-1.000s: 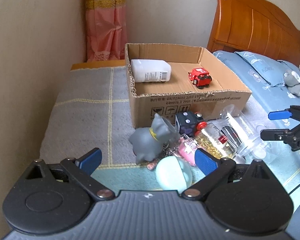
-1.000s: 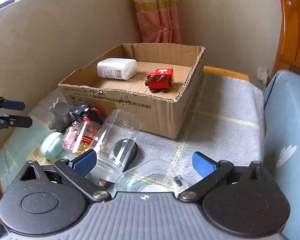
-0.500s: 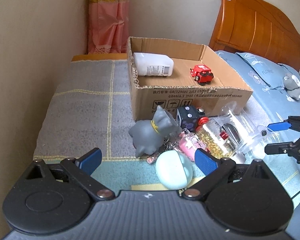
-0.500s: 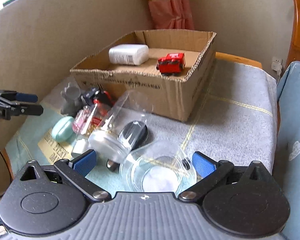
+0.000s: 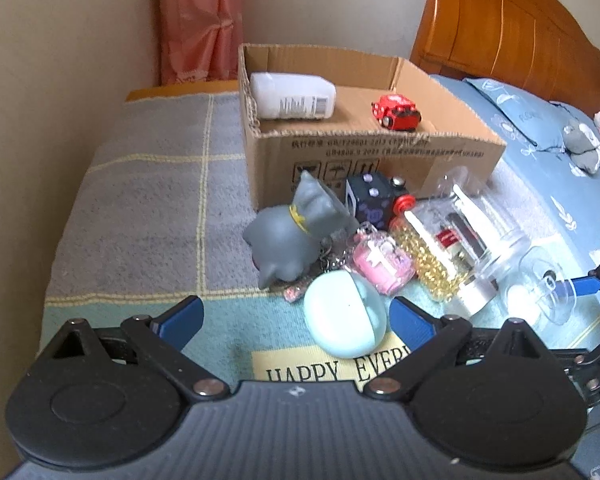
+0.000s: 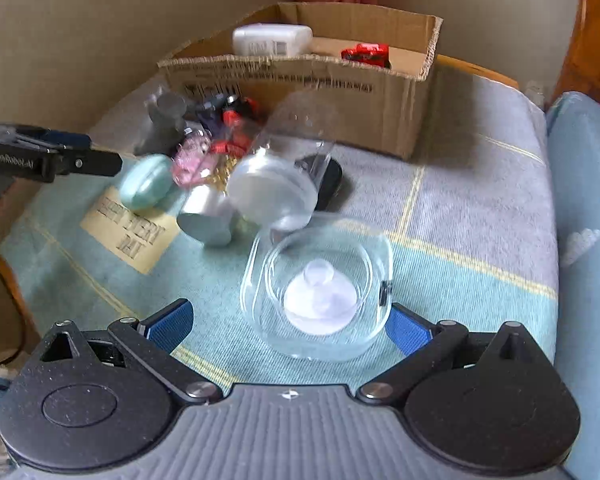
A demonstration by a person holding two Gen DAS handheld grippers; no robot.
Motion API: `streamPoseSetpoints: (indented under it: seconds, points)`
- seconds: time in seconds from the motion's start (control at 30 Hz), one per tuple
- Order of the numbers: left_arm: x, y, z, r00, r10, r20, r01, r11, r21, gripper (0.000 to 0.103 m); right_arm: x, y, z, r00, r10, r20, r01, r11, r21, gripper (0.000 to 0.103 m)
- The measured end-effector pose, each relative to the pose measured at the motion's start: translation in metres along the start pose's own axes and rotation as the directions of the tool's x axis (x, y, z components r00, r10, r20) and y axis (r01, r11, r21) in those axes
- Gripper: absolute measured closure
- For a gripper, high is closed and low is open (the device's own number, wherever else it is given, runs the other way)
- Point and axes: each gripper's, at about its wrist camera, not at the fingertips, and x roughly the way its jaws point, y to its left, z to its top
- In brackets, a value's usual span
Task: Organize rigid objects
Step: 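Move both tools back toward the remaining items beside the box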
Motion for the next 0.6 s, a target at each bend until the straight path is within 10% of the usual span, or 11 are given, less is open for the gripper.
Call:
streamPoseSetpoints:
  seconds: [0.6]
  points:
    - [0.032,-0.011,-0.011,0.999,0.029,-0.029,-0.028,0.999,0.043,0.002,0.016,0.01,-0.017,0.992,-0.125,0.032,0.124,0.992,0.028,0.0]
